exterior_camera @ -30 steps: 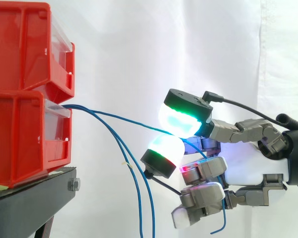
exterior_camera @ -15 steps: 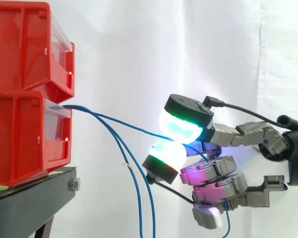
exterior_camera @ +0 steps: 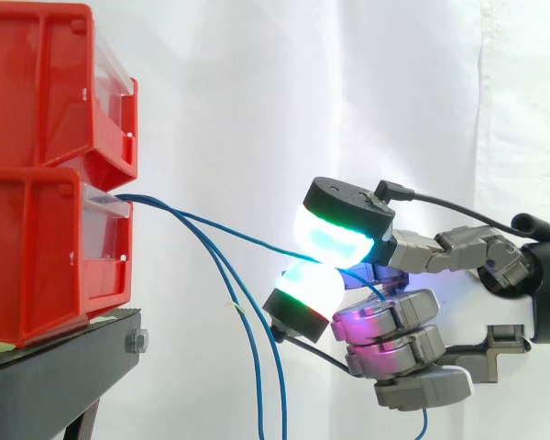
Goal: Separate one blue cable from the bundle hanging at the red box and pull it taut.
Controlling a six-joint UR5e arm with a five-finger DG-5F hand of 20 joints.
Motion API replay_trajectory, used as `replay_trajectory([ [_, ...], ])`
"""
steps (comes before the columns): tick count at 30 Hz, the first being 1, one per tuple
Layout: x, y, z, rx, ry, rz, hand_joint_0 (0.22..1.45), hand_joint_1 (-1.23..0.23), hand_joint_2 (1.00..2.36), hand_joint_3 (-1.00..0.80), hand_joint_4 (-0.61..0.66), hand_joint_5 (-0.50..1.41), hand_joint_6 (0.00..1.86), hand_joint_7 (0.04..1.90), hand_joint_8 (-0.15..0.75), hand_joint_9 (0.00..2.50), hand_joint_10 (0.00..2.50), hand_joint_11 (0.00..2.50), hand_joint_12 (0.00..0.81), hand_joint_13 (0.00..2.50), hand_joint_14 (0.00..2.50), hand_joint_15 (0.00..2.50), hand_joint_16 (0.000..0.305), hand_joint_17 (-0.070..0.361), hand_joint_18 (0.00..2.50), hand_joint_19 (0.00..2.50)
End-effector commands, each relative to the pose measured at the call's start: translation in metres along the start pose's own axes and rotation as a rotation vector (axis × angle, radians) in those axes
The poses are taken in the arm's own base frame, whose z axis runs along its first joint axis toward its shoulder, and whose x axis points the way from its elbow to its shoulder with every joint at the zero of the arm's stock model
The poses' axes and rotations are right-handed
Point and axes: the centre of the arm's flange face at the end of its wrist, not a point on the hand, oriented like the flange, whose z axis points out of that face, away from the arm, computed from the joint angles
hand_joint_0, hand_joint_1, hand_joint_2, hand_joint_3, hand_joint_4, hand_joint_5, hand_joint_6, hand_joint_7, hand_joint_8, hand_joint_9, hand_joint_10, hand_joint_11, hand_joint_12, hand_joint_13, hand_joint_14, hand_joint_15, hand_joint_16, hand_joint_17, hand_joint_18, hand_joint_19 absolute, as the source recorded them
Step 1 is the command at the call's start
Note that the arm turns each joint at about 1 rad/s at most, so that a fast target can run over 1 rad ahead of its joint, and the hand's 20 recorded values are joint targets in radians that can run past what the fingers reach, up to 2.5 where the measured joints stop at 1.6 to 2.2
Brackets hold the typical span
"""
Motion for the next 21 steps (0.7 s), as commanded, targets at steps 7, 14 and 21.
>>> replay_trajectory([
  [7,-0.0004,0.0000,0.0001,0.000,-0.001,0.000,0.79,-0.73,1.00,-0.48,0.05,-0.20,0.97,1.37,0.250,0.69,2.18,1.25,0.276,0.73,2.50,1.73,0.021,0.047,1.38,1.93],
  [14,0.0007,0.0001,-0.0001,0.000,0.001,0.000,0.79,-0.73,1.00,-0.47,0.06,-0.20,0.97,1.38,0.250,0.69,2.19,1.27,0.279,0.74,2.50,1.72,0.021,0.047,1.38,1.92],
  [21,-0.0004,0.0000,0.0001,0.000,-0.001,0.000,0.79,-0.73,1.00,-0.46,0.07,-0.20,0.97,1.39,0.252,0.70,2.20,1.27,0.284,0.75,2.50,1.73,0.020,0.045,1.39,1.92],
])
